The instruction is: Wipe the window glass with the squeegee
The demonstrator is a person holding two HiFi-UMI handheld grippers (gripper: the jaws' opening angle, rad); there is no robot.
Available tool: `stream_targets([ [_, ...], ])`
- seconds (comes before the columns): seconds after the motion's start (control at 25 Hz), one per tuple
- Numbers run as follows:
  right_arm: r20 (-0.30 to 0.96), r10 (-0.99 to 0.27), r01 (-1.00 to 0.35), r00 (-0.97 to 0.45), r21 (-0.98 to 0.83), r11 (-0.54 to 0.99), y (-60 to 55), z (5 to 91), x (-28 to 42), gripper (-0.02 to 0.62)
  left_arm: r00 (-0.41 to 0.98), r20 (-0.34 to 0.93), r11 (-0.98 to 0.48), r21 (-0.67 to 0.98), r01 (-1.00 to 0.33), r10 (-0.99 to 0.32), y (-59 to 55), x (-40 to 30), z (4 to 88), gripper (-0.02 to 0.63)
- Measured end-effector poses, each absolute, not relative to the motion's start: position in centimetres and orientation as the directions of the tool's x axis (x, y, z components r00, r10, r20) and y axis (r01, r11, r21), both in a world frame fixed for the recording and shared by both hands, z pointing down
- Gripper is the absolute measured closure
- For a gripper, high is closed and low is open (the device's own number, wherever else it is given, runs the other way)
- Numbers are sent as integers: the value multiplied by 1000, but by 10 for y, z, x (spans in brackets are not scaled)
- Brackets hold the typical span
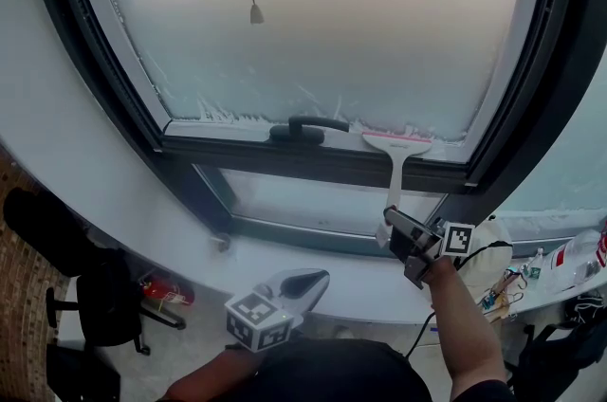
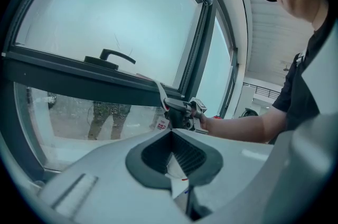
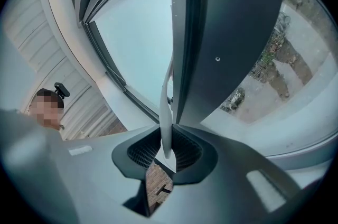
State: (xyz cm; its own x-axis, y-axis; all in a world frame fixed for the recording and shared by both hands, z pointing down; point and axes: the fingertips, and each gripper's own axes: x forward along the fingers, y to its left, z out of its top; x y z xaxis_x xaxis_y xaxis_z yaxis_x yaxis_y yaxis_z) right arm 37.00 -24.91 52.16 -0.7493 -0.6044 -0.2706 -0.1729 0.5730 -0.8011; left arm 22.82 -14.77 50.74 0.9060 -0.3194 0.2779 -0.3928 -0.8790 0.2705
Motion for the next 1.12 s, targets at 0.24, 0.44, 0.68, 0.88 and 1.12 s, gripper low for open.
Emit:
stream_targets([
  [0.24, -265, -607, -177, -750, -803, 569, -250, 522, 370, 511, 905, 276, -876, 273, -397, -324, -150, 225, 508, 606],
  [0.44, -252, -612, -193, -750, -801, 567, -249, 521, 370, 511, 907, 275, -878, 275, -392, -319, -150, 223, 507, 606],
  [0.68, -222, -628, -231, -746, -798, 557, -248, 522, 369, 511, 909, 270, -877, 281, -390, -318, -153, 216, 506, 606],
  [0.88, -237, -648, -248, -724, -787, 565, -245, 513, 368, 511, 912, 263, -877, 286, -386, -315, -157, 201, 505, 606],
  [1.12, -256, -709, -324, -658, -753, 572, -234, 493, 365, 511, 897, 261, -865, 270, -424, -358, -180, 160, 504, 606],
])
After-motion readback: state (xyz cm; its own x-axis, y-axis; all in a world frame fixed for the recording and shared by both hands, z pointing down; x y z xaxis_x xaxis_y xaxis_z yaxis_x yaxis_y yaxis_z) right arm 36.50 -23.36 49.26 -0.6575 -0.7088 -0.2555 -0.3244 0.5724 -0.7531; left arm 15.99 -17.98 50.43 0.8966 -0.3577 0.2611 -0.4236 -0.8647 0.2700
